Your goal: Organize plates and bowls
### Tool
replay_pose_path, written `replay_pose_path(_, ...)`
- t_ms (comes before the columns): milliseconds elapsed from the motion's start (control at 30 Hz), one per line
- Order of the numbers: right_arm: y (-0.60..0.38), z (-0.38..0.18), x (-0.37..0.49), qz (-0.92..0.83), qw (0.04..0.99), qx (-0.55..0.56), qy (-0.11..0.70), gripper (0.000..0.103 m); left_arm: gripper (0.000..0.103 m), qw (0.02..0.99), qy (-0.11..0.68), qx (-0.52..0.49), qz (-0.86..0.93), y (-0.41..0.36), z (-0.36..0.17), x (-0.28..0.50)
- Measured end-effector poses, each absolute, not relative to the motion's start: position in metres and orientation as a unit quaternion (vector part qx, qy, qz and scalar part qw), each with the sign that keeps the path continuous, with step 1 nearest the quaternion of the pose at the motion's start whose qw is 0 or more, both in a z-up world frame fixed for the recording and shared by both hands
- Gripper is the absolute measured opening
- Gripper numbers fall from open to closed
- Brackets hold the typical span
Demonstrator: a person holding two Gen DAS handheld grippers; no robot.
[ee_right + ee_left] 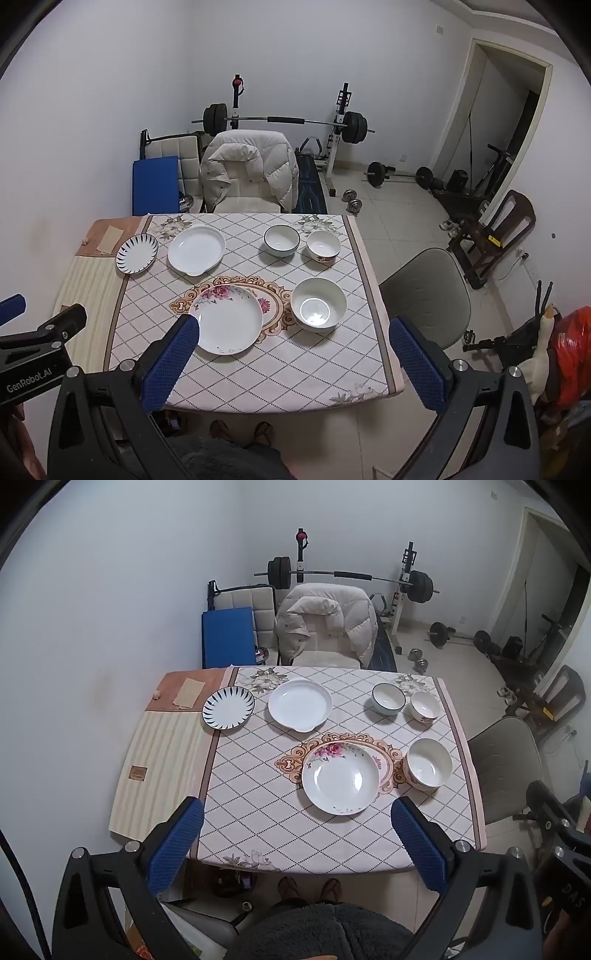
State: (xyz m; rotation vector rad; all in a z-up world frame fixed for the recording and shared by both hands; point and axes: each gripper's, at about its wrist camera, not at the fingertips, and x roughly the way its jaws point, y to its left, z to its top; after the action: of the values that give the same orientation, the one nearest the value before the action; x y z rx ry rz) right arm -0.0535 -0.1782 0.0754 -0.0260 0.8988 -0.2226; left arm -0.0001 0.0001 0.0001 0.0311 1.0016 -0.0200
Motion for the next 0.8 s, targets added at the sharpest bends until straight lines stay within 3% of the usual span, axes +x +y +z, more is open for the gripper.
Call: replay_pose_path(800, -0.177, 0.086, -0.052, -0.103, 0.894, -0.016, 0.436, 0.103, 0.103, 0.881, 0.472, 0.004, -0.009, 0.007, 0.006, 0.002)
